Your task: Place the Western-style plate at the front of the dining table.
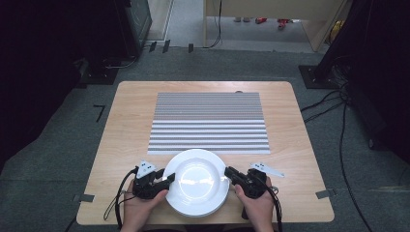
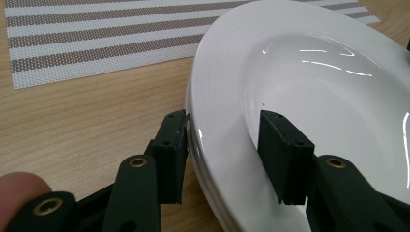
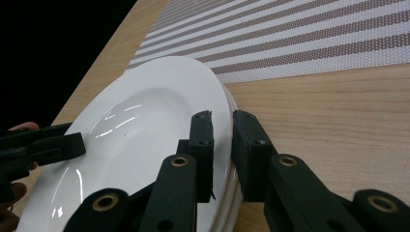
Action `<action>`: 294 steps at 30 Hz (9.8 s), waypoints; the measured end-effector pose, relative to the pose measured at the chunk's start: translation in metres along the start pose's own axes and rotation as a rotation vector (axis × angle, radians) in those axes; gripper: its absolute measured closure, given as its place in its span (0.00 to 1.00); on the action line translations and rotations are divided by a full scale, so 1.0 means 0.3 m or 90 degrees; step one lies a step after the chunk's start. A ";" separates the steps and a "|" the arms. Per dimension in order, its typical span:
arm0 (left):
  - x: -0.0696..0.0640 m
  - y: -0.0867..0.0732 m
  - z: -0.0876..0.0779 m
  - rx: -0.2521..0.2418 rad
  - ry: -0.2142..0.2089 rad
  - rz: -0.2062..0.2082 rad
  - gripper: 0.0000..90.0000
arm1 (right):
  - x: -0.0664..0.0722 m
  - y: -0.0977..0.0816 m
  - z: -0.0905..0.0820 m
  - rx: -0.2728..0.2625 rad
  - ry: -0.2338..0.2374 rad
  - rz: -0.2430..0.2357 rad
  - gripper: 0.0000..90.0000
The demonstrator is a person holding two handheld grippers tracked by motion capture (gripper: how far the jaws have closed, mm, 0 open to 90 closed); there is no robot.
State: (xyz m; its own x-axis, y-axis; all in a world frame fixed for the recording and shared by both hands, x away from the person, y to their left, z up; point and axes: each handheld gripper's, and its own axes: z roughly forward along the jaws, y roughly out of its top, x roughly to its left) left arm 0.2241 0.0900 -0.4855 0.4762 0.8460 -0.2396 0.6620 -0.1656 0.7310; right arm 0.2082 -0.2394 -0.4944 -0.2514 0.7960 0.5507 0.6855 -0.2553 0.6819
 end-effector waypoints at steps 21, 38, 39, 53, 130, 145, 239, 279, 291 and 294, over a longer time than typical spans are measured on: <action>0.003 -0.003 0.002 -0.006 -0.005 -0.015 0.60 | -0.018 -0.010 0.008 -0.048 0.144 0.071 0.91; 0.041 -0.016 -0.019 -0.065 -0.049 -0.090 0.70 | -0.014 -0.032 0.030 -0.090 0.170 0.038 0.90; 0.046 -0.018 -0.018 -0.070 -0.054 -0.098 0.72 | -0.015 -0.033 0.030 -0.091 0.171 0.039 0.90; 0.041 -0.015 -0.039 -0.107 -0.059 -0.102 0.75 | -0.002 -0.040 0.025 -0.107 0.164 0.042 0.90; 0.153 0.549 0.305 -0.062 -0.083 -0.152 0.77 | -0.161 0.531 0.244 -0.124 0.108 0.087 0.91; 0.220 0.587 0.462 -0.009 -0.071 -0.193 0.77 | -0.256 0.567 0.379 -0.108 0.072 0.141 0.91; 0.139 0.510 0.226 -0.047 -0.008 -0.060 0.11 | -0.221 0.486 0.137 -0.051 -0.129 -0.136 0.30; 0.232 0.203 -0.033 -0.073 0.021 -0.099 0.11 | -0.343 0.290 -0.162 -0.057 -0.147 -0.125 0.29; 0.295 0.083 -0.096 -0.087 0.045 -0.128 0.11 | -0.403 0.205 -0.237 -0.056 -0.166 -0.126 0.28; 0.315 0.049 -0.108 -0.086 0.056 -0.137 0.11 | -0.418 0.185 -0.259 -0.057 -0.172 -0.120 0.28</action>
State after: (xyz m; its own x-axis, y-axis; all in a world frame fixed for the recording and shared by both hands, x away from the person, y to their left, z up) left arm 0.2601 0.1839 -0.4768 0.2772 0.8962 -0.3463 0.6563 0.0866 0.7496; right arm 0.2247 -0.3961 -0.4883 -0.1687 0.9475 0.2715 0.5783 -0.1279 0.8058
